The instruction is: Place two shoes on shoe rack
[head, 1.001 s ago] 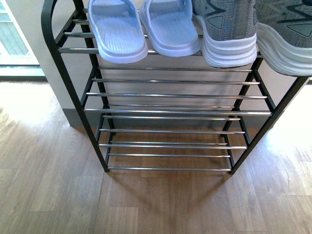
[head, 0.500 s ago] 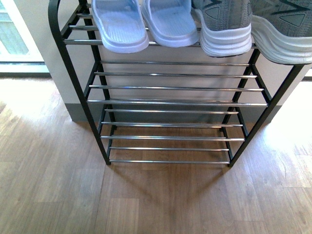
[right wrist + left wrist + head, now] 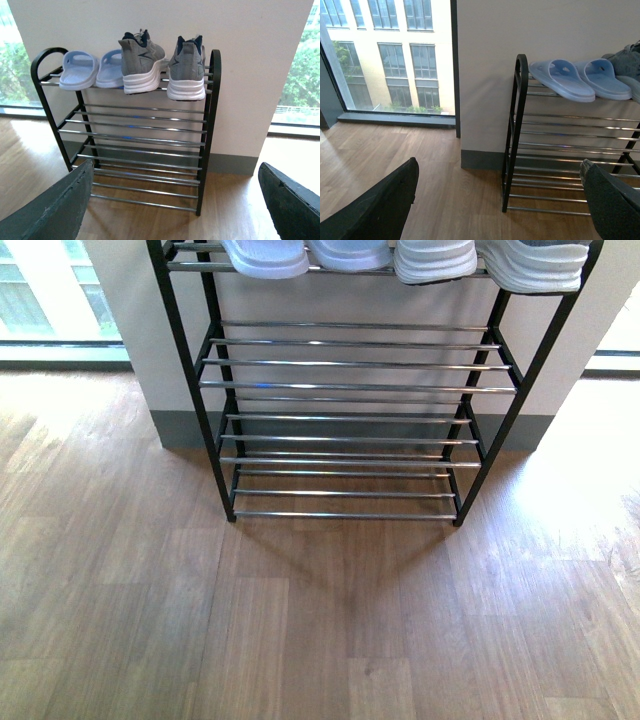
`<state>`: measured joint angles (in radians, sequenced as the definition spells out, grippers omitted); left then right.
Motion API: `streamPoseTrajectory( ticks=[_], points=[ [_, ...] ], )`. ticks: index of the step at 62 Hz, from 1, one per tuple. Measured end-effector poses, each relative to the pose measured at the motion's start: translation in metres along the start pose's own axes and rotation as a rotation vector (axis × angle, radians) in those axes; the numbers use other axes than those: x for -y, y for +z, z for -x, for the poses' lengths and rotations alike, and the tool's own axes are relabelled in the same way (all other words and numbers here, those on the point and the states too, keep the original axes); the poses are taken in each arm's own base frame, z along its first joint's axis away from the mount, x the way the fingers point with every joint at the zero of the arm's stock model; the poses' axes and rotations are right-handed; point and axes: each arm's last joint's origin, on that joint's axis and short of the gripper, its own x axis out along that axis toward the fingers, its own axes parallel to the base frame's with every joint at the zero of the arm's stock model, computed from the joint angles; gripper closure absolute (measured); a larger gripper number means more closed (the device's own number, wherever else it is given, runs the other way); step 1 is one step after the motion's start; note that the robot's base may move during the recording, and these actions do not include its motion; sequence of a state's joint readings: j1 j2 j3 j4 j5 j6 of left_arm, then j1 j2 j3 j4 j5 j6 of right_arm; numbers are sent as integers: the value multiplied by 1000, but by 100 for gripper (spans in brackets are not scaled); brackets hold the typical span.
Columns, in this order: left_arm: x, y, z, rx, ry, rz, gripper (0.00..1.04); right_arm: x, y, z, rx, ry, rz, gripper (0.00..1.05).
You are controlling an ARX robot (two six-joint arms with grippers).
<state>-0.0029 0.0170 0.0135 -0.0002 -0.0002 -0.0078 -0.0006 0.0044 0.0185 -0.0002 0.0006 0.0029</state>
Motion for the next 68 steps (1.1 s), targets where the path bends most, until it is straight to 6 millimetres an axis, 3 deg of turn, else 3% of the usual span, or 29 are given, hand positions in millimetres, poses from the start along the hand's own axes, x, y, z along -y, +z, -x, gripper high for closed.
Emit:
streamPoseTrajectory(
  ticks=[68],
  points=[
    [0, 0, 0, 0, 0, 0, 9, 0, 0, 0, 1, 0, 0, 9]
  ],
)
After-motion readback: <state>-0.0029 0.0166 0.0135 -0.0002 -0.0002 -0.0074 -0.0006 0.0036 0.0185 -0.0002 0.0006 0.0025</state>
